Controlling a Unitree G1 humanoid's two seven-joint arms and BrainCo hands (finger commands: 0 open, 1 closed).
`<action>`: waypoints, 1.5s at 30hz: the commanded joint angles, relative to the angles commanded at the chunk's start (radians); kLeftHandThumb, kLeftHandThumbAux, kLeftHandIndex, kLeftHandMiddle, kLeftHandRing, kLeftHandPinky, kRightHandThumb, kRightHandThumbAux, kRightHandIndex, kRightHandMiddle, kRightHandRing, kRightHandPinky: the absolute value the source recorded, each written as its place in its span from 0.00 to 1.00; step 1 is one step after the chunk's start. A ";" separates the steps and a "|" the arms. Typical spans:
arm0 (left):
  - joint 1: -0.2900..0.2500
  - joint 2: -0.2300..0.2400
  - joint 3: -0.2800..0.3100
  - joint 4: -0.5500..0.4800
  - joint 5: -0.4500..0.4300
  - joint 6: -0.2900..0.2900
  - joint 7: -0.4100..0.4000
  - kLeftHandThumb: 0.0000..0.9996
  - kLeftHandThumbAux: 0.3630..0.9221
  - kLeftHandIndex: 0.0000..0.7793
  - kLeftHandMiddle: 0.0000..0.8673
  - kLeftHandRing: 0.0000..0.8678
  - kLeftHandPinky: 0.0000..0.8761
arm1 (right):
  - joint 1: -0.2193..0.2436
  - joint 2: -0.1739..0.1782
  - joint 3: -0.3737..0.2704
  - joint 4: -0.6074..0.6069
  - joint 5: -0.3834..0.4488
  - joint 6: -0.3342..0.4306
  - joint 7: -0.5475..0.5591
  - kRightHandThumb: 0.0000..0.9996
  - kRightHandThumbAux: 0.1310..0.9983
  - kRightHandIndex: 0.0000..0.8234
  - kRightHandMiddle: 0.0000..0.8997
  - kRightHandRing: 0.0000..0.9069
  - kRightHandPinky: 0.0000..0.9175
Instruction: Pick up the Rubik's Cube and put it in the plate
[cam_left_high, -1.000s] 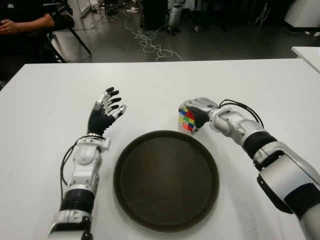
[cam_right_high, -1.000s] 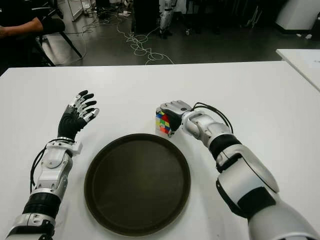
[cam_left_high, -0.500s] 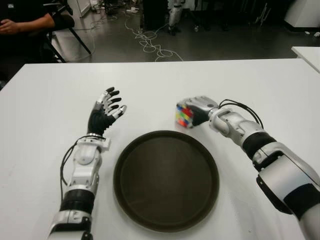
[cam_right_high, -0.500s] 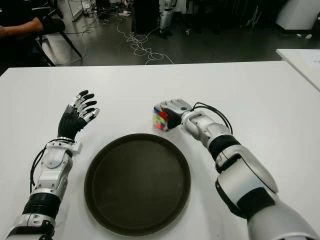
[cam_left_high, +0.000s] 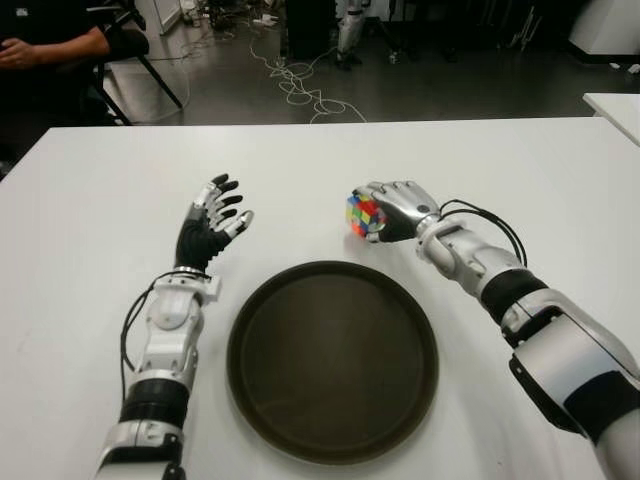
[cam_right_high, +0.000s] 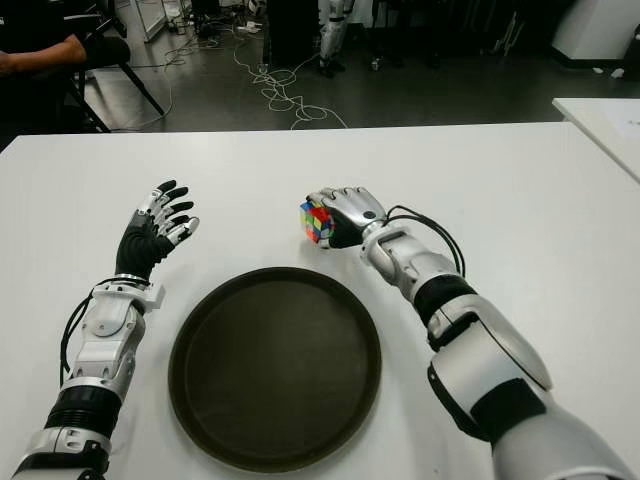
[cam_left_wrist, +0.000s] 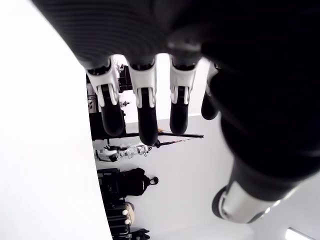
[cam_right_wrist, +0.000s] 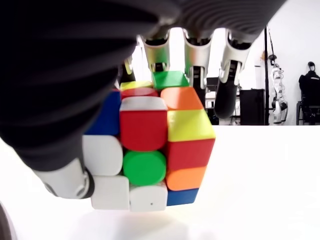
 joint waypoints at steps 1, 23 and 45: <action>0.001 0.000 0.000 -0.002 -0.001 0.000 0.000 0.16 0.73 0.16 0.20 0.21 0.21 | 0.000 0.000 -0.001 0.000 0.001 0.000 0.001 0.83 0.65 0.45 0.57 0.57 0.56; 0.010 -0.004 0.000 -0.021 0.006 -0.008 0.014 0.14 0.73 0.18 0.21 0.22 0.22 | 0.005 0.004 -0.015 0.009 0.014 -0.015 -0.061 0.84 0.65 0.45 0.58 0.57 0.56; 0.003 -0.004 0.004 -0.005 -0.010 -0.009 -0.004 0.17 0.74 0.16 0.20 0.21 0.23 | 0.040 -0.114 -0.051 -0.227 0.022 -0.088 -0.152 0.83 0.65 0.46 0.56 0.56 0.55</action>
